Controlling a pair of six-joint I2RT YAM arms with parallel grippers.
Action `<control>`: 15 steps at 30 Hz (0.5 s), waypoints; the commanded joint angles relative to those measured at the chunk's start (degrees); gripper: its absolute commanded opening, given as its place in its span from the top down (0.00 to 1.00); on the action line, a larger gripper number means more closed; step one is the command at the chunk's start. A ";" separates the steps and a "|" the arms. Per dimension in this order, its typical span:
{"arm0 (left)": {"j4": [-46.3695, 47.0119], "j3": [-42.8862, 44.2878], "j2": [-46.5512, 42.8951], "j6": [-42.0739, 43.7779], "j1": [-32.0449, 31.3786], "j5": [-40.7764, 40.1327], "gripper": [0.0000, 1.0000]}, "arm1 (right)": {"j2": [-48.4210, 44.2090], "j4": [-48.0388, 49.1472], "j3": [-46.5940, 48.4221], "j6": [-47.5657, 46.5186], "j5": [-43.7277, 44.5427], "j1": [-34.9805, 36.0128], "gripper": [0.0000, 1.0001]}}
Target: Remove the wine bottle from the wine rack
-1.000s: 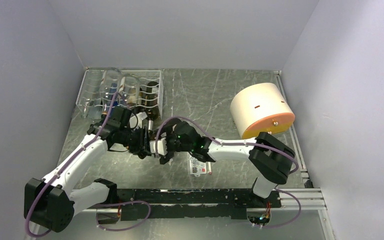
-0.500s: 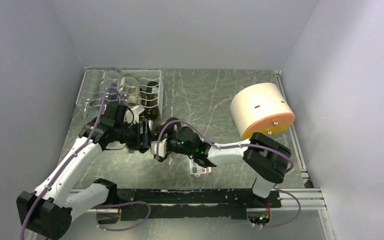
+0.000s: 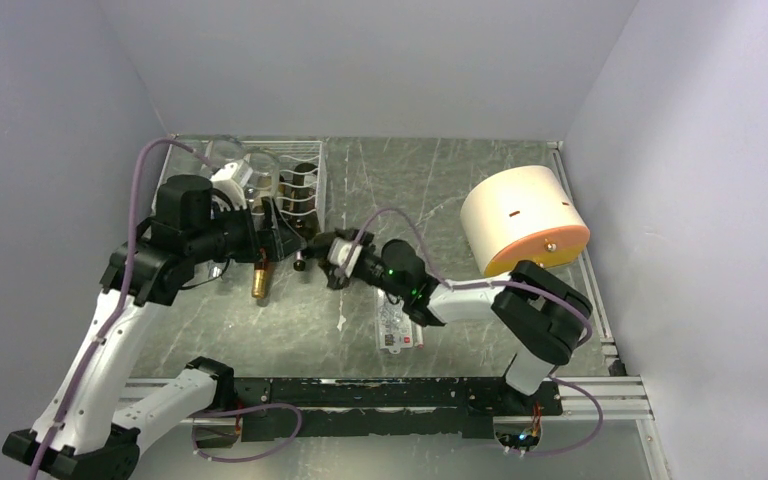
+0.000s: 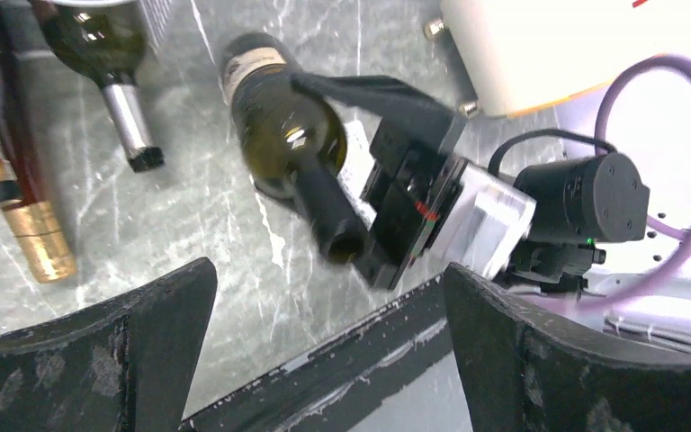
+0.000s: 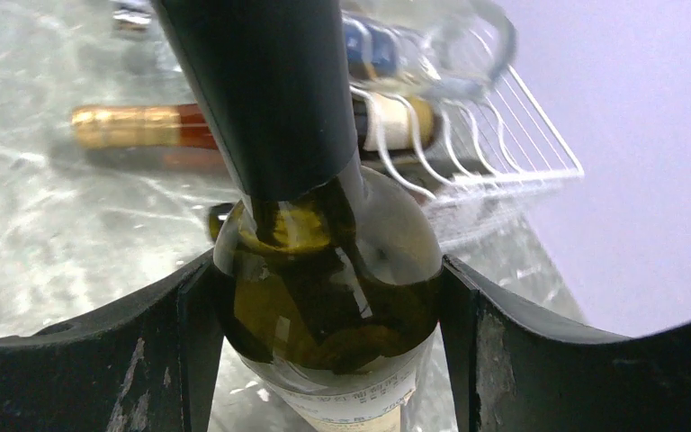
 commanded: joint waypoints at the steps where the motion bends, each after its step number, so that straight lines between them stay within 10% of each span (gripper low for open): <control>1: 1.06 2.80 -2.74 -0.74 -0.31 -5.84 0.00 | -1.64 3.52 2.87 14.88 0.87 -7.20 0.88; 15: 9.20 -6.49 -9.11 -5.71 -0.34 1.86 0.00 | 8.06 10.86 14.40 30.47 -4.30 -26.15 1.00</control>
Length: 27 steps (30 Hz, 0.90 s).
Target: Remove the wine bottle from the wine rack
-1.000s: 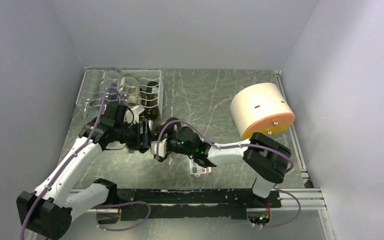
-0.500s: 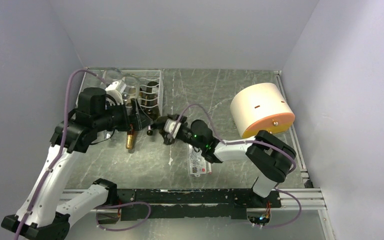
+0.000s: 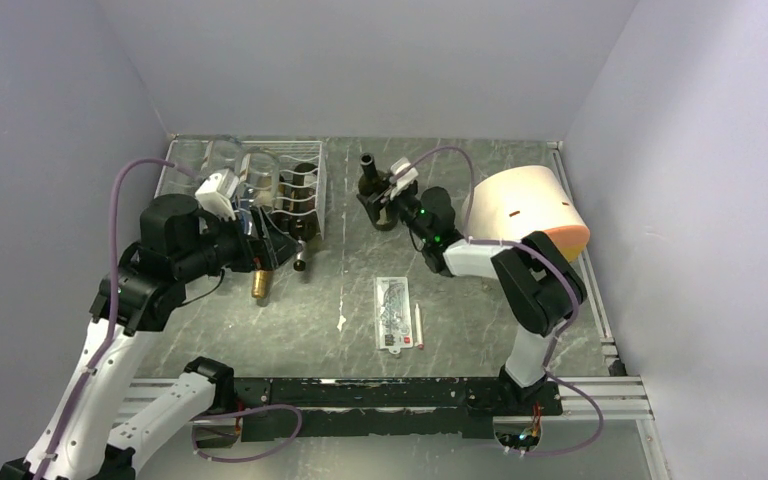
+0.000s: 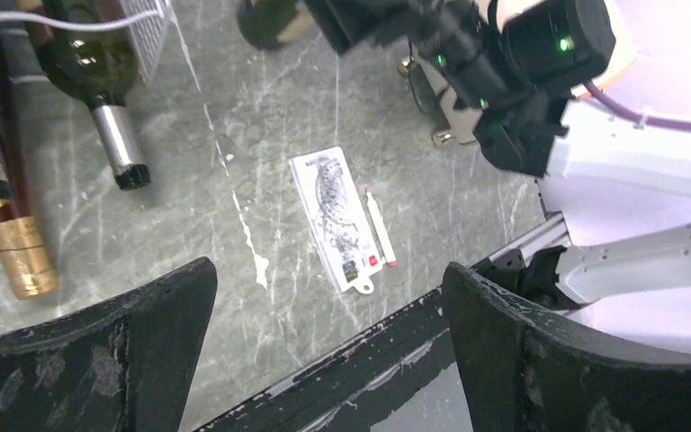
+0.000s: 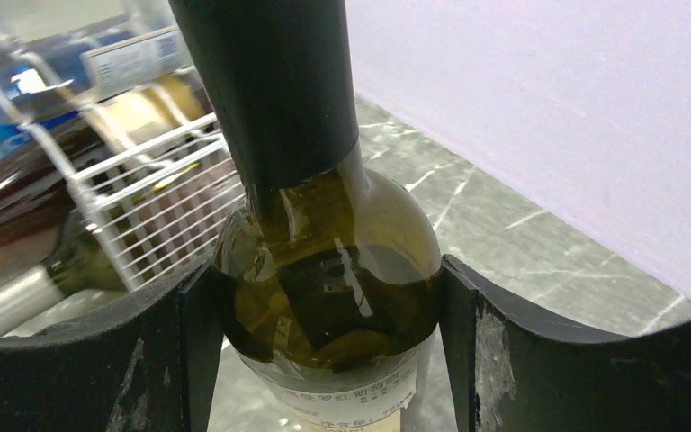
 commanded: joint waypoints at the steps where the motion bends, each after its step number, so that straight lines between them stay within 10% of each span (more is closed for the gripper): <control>1: 5.46 -4.13 -1.68 -3.17 -0.32 4.96 0.00 | 3.48 10.33 5.94 5.14 -2.13 -4.24 1.00; 16: 9.88 -10.15 -5.41 -5.95 -0.29 4.50 0.00 | 12.81 10.57 15.14 10.45 6.06 -8.49 0.86; 27: 6.63 -6.65 -3.72 -2.68 -0.32 -0.19 0.00 | 12.41 7.35 15.30 11.32 9.19 -8.49 0.29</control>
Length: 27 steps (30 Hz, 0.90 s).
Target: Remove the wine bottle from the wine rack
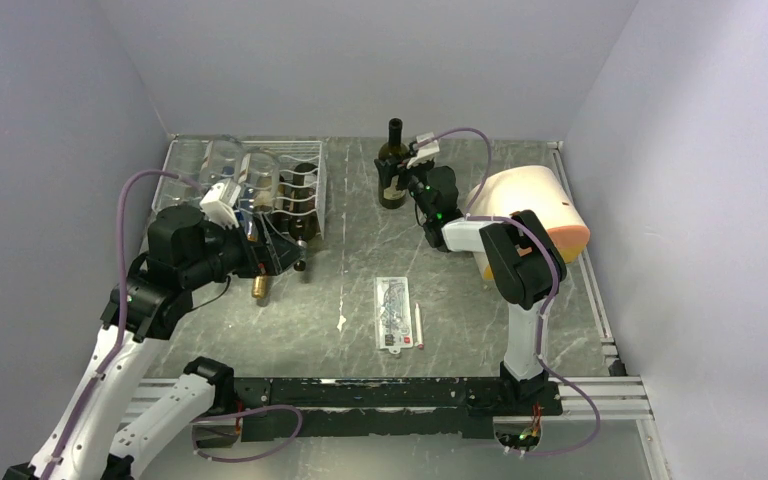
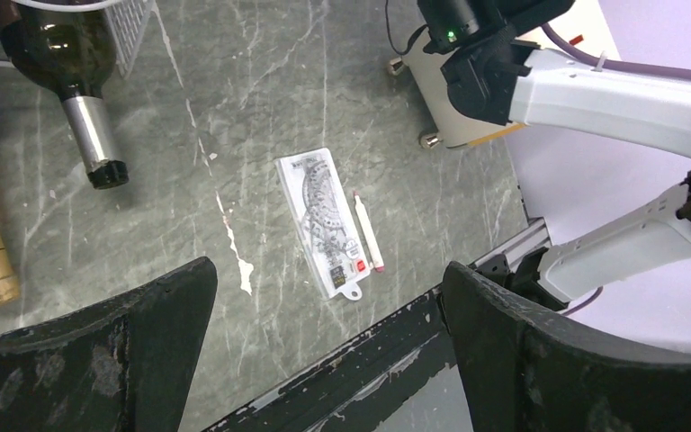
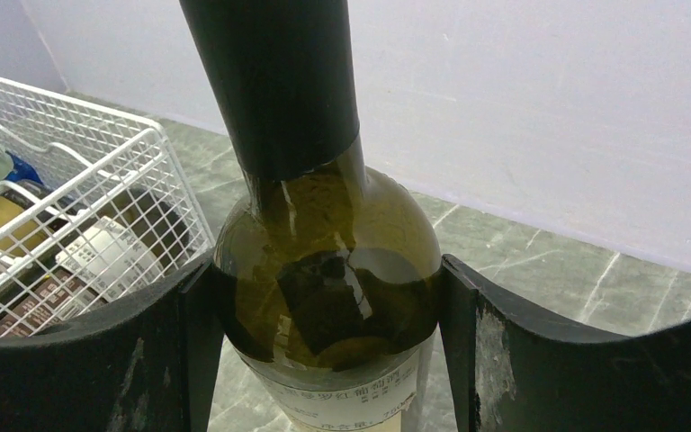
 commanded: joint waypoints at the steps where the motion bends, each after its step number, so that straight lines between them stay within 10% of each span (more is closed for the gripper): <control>1: -0.22 2.95 0.81 1.54 -0.32 -2.92 0.01 | -0.79 2.95 2.39 0.21 1.98 -0.14 0.27; 5: -0.04 4.09 2.04 1.87 -0.34 -4.26 0.01 | -2.90 2.80 1.24 0.02 1.72 -0.09 0.01; 21: -3.12 11.36 13.83 9.59 -0.09 -23.87 0.01 | -20.14 -14.72 -7.82 1.76 2.11 -0.01 0.00; 27: -3.00 9.72 18.89 13.89 7.96 -26.31 0.01 | -30.52 -34.74 -7.35 -1.18 -1.48 2.91 0.00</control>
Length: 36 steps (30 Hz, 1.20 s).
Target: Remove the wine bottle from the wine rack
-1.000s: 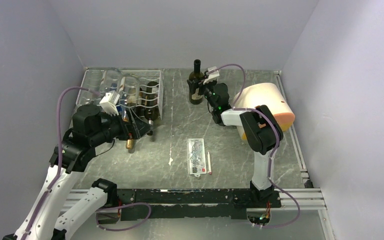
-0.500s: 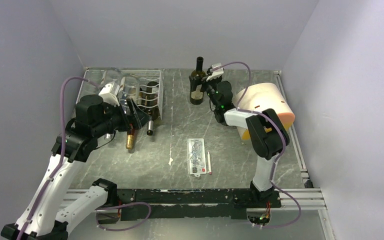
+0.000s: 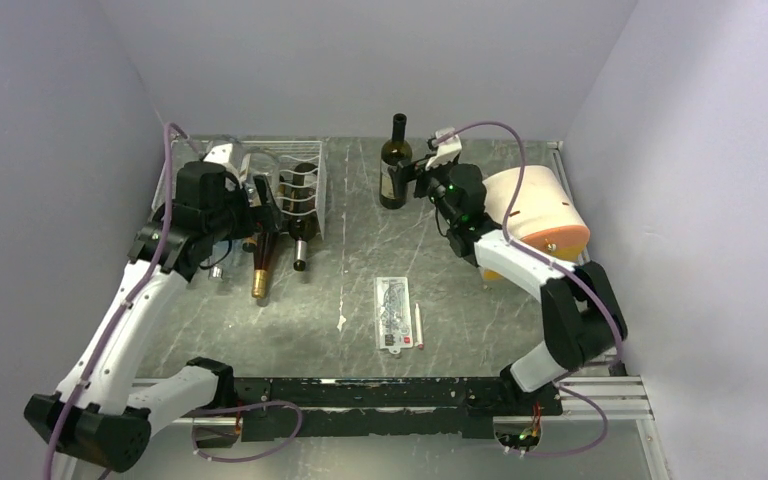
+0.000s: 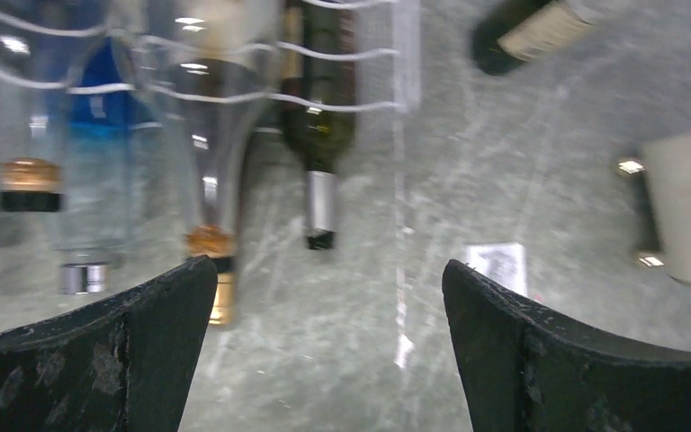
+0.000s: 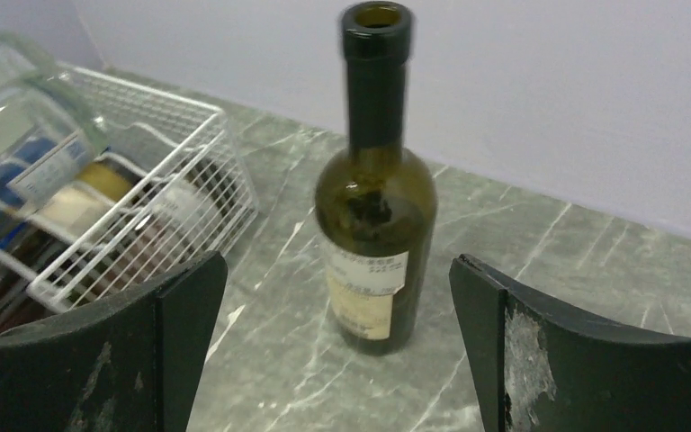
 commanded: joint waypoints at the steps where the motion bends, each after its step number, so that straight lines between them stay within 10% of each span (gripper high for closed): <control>1: 0.56 -0.82 2.87 5.29 8.91 -1.05 0.01 | -7.79 -17.53 1.09 -3.35 -3.62 4.02 0.00; 21: 16.64 -9.50 16.90 9.28 17.65 15.69 0.35 | -26.81 -50.18 -0.04 2.09 -11.19 12.54 0.00; 36: 21.70 -13.49 19.46 9.18 20.43 23.38 0.33 | -31.19 -52.09 -1.64 2.59 -7.94 12.50 0.00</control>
